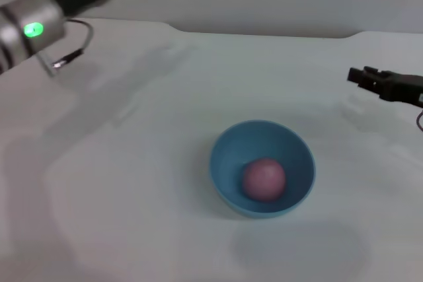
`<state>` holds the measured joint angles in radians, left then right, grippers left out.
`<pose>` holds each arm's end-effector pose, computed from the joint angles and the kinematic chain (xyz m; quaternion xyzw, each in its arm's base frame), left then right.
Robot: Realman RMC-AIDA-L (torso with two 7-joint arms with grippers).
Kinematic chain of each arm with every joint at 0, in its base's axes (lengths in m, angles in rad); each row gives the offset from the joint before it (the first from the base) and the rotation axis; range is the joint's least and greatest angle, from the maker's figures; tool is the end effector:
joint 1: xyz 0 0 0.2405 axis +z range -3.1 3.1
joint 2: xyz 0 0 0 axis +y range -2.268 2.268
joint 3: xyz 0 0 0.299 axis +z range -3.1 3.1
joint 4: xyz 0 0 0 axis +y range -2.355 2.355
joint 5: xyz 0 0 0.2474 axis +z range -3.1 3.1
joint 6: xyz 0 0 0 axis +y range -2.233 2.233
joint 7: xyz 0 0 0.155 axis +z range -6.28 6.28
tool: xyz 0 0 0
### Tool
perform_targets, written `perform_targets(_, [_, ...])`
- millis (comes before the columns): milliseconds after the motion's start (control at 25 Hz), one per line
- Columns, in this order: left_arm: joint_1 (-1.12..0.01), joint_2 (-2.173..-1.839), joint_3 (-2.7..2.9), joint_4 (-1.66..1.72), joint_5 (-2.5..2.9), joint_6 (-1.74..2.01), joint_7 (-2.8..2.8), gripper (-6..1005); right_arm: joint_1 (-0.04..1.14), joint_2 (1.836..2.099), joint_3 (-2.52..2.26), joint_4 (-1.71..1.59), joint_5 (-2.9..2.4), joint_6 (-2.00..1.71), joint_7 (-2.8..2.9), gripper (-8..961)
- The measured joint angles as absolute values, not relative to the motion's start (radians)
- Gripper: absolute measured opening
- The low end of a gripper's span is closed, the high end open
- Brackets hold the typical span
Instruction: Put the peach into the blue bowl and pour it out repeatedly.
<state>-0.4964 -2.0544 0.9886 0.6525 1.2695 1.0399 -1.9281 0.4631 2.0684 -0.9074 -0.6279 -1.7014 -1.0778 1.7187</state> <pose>-0.2989 0.4596 0.0096 -0.6981 -0.5003 -0.4530 0.2393 0.3491 0.4207 -0.0307 -0.8201 0.4326 0.2613 0.2682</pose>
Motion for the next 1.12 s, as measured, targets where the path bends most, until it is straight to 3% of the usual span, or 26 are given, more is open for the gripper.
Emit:
perform_targets(360, [-0.44, -2.064, 0.584, 0.304, 1.033, 1.331, -1.612, 810, 0.448, 2.065, -0.698, -0.442, -1.4, -1.063, 1.58, 428])
perform_targets(760, [-0.464, -2.069, 0.477, 0.025, 0.935, 1.354, -0.703, 810, 0.407, 2.07, -0.461, -0.278, -1.23, -1.004, 1.473, 430])
perform_targets(1120, [-0.489, -2.072, 0.475, -0.088, 0.941, 1.306, -0.18, 811, 0.467, 2.084, -0.44, -0.002, -0.89, -1.151, 0.373, 432])
